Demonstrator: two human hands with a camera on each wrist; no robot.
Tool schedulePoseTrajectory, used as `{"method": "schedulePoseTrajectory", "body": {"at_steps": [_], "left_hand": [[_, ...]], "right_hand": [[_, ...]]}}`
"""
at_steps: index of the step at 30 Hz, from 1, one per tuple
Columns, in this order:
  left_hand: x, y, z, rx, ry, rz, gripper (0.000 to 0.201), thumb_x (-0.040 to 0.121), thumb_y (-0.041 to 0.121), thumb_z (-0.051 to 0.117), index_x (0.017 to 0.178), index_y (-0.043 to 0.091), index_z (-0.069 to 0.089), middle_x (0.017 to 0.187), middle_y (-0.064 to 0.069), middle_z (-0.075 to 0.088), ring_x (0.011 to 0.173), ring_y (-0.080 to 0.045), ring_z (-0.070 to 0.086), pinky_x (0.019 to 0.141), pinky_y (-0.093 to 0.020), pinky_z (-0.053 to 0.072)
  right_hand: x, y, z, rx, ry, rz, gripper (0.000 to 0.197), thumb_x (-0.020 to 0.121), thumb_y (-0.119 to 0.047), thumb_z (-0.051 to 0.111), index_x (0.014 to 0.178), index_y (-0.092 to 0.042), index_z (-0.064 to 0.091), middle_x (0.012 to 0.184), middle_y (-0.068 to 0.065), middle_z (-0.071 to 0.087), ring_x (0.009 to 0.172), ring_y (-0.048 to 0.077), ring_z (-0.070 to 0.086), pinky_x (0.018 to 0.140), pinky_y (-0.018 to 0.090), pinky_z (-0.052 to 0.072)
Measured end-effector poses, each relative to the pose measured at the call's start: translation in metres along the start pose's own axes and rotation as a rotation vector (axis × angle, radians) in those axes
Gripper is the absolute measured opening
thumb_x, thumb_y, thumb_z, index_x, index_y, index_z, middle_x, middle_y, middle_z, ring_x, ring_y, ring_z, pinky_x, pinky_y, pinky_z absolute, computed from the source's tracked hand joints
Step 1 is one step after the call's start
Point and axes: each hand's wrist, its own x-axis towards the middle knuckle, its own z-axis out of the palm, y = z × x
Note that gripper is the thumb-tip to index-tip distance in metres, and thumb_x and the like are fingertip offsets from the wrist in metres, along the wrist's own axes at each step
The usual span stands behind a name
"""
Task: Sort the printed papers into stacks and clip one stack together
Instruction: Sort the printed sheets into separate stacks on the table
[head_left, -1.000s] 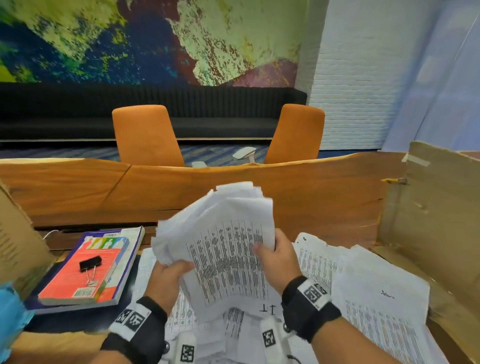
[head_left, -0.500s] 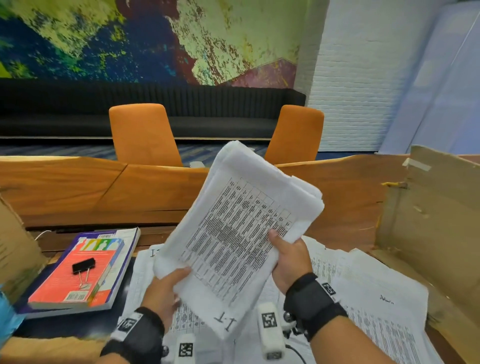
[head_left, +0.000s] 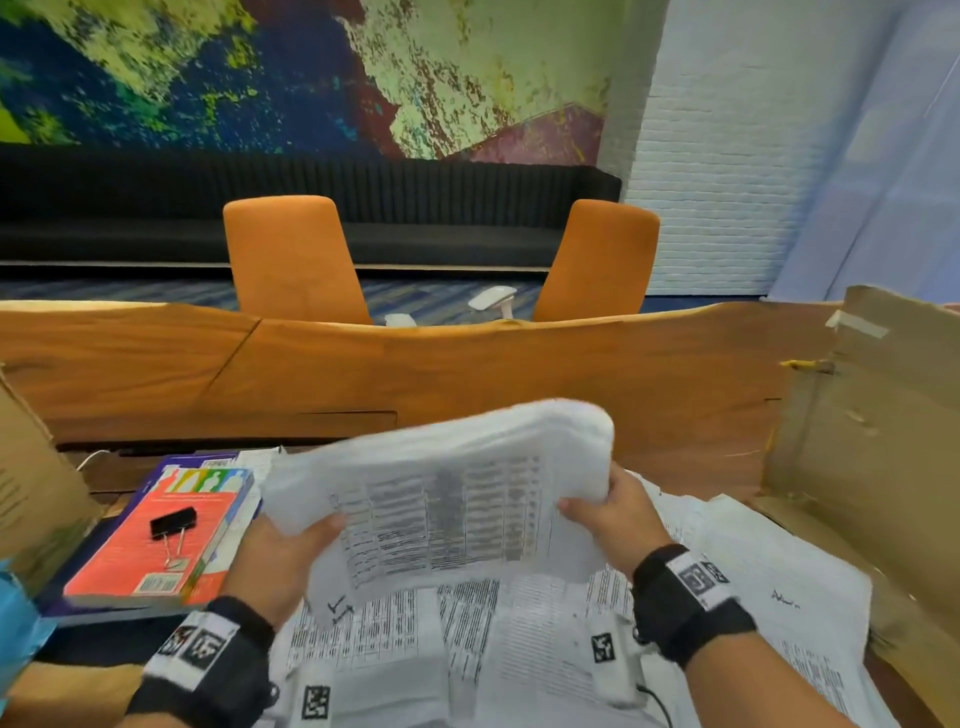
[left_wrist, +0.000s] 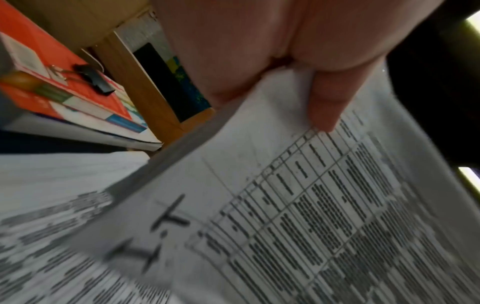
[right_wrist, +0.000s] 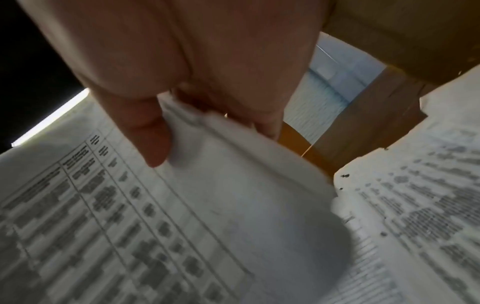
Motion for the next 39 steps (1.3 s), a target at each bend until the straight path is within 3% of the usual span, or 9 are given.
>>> {"method": "schedulePoseTrajectory", "body": {"at_steps": [8,12,16,21,23,26,31,35,39], "left_hand": [[0.002,-0.060,0.004,0.119,-0.006,-0.181,0.035,0.070,-0.001,0.066,0.102,0.013,0.064,0.101,-0.016,0.070,0.100,-0.037,0.064,0.086,-0.054,0.053],[0.003,-0.063,0.002,0.124,0.014,-0.194,0.032,0.066,0.000,0.063,0.098,0.003,0.065,0.094,-0.018,0.071,0.096,-0.039,0.065,0.074,-0.039,0.051],[0.002,-0.063,0.001,0.179,0.001,-0.214,0.027,0.080,-0.015,0.055,0.097,0.003,0.064,0.096,-0.018,0.070,0.094,-0.036,0.064,0.073,-0.037,0.050],[0.000,-0.060,0.001,0.178,-0.006,-0.213,0.027,0.080,-0.015,0.054,0.099,0.002,0.064,0.096,-0.018,0.071,0.094,-0.035,0.065,0.074,-0.038,0.051],[-0.002,-0.058,0.002,0.190,-0.023,-0.207,0.027,0.080,-0.014,0.054,0.099,0.002,0.064,0.095,-0.017,0.071,0.093,-0.033,0.065,0.074,-0.038,0.051],[-0.004,-0.051,0.004,0.186,-0.036,-0.186,0.026,0.081,-0.016,0.054,0.096,0.002,0.065,0.094,-0.015,0.072,0.094,-0.031,0.065,0.074,-0.036,0.049],[0.005,-0.043,-0.014,0.184,0.001,-0.173,0.010,0.087,0.012,0.065,0.096,0.008,0.068,0.096,-0.008,0.074,0.096,-0.029,0.067,0.090,-0.049,0.050],[0.019,-0.038,-0.023,0.074,0.131,-0.150,0.041,0.082,0.036,0.069,0.117,0.017,0.061,0.113,-0.006,0.068,0.110,-0.029,0.060,0.101,-0.051,0.042],[0.010,-0.029,0.004,-0.221,-0.097,-0.251,0.089,0.050,0.047,0.088,0.127,0.021,0.053,0.115,-0.006,0.068,0.098,-0.023,0.066,0.087,-0.040,0.050]], "right_hand": [[-0.019,0.020,0.011,-0.123,0.073,0.042,0.046,0.081,0.003,0.065,0.117,-0.023,0.052,0.106,0.001,0.064,0.095,0.020,0.065,0.073,0.031,0.055],[-0.018,-0.016,0.019,-0.815,-0.030,-0.308,0.082,0.085,-0.007,0.057,0.153,-0.029,0.017,0.156,-0.009,0.026,0.145,0.018,0.026,0.119,0.043,0.028],[-0.020,-0.027,0.043,-1.407,-0.308,-0.140,0.089,0.085,-0.018,0.048,0.156,-0.022,-0.005,0.165,0.008,-0.002,0.150,0.039,-0.005,0.119,0.062,0.001],[-0.010,-0.052,0.066,-1.334,-0.339,-0.370,0.096,0.083,-0.045,0.058,0.154,-0.026,-0.004,0.164,0.005,-0.001,0.150,0.037,-0.007,0.120,0.061,0.001],[-0.007,-0.050,0.084,-1.401,-0.481,-0.366,0.080,0.086,-0.039,0.057,0.151,-0.022,0.013,0.159,0.009,0.023,0.148,0.038,0.015,0.118,0.059,0.015],[-0.006,-0.058,0.089,-1.418,-0.572,-0.353,0.018,0.091,-0.009,0.048,0.108,-0.017,0.047,0.095,0.005,0.058,0.097,0.029,0.059,0.079,0.039,0.045],[0.007,-0.075,0.064,-1.179,-0.460,-0.395,0.018,0.096,-0.013,0.048,0.083,-0.026,0.051,0.073,-0.008,0.054,0.074,0.018,0.057,0.063,0.027,0.044],[0.014,-0.074,0.033,-0.715,-0.327,-0.261,0.025,0.094,-0.018,0.060,0.072,-0.028,0.053,0.066,-0.008,0.054,0.055,0.008,0.047,0.054,0.023,0.040],[0.004,-0.046,0.032,-0.252,-0.211,-0.103,0.020,0.091,-0.017,0.069,0.074,-0.023,0.060,0.064,-0.006,0.052,0.055,0.009,0.049,0.056,0.026,0.044]]}}
